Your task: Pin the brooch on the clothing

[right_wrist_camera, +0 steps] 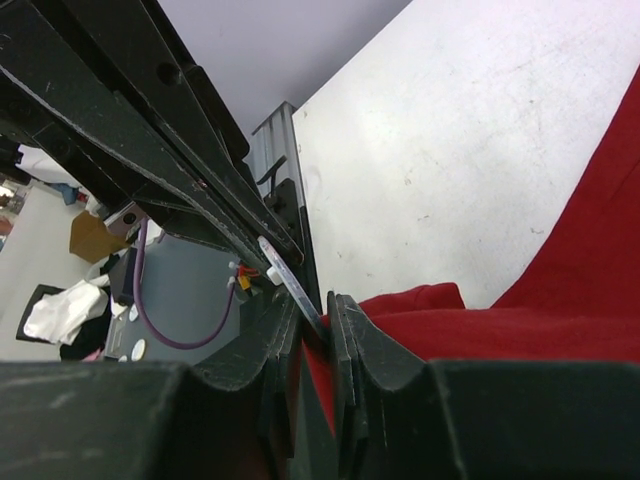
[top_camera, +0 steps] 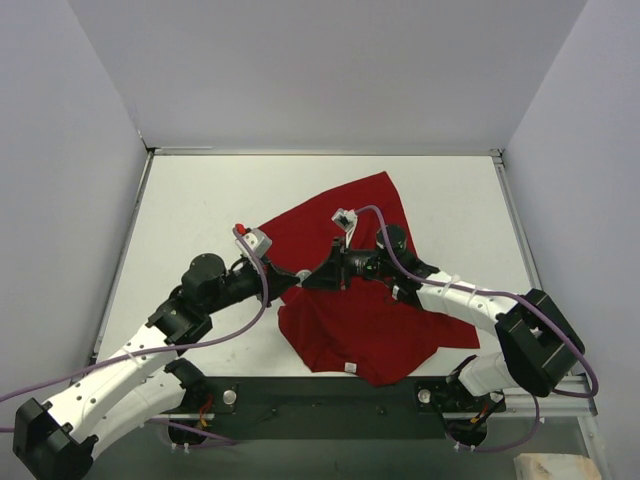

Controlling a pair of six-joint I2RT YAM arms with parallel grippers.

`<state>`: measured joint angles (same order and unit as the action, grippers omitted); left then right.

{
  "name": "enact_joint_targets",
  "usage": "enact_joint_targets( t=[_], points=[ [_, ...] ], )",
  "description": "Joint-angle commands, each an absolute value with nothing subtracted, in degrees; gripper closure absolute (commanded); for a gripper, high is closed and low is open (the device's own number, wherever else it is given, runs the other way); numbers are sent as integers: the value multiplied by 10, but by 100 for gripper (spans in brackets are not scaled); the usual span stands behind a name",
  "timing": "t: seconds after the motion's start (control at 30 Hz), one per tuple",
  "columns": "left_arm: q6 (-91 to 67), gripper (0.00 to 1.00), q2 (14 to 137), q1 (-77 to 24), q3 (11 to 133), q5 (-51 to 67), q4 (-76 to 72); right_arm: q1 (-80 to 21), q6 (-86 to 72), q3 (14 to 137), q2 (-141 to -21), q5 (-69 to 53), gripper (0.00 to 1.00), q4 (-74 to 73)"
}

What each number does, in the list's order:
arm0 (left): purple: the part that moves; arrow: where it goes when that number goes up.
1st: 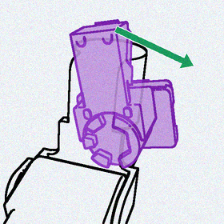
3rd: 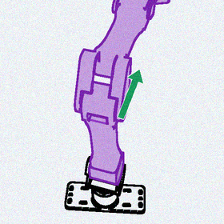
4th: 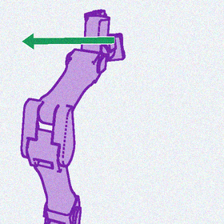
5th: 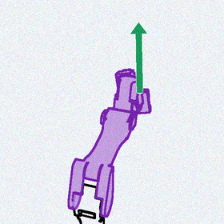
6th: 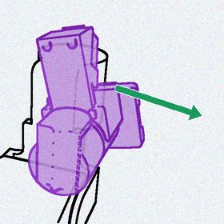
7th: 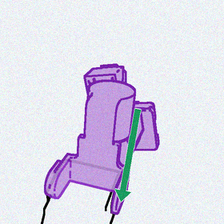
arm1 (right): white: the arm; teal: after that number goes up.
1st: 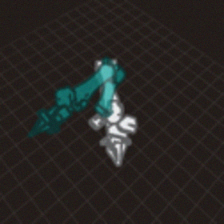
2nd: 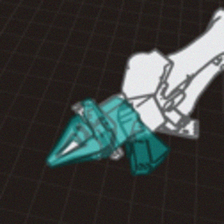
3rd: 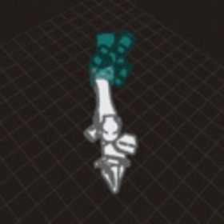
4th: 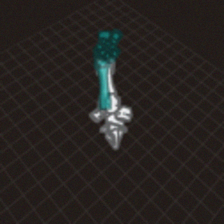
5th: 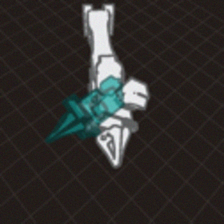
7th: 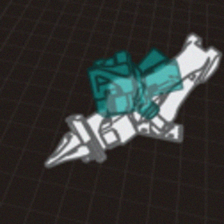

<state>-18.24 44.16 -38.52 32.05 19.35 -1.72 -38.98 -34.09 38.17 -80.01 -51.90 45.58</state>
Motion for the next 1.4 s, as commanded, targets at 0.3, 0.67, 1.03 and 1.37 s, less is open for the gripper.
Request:
enact_joint_targets(
  t=[0.3, 0.67, 1.03, 1.37],
  points=[
    [-184, 100, 418, -390, 326, 174, -37, -369, -333, 346, -756, -494, 57, 556],
    [-181, 100, 422, -389, 330, 176, -34, -359, -300, 312, -686, -441, 19, 525],
    [-172, 100, 426, -389, 343, 164, -10, -359, -303, 313, -687, -436, 17, 523],
    [-141, 100, 487, -405, 409, 107, 90, -354, -293, 329, -665, -404, 14, 445]
  ],
)
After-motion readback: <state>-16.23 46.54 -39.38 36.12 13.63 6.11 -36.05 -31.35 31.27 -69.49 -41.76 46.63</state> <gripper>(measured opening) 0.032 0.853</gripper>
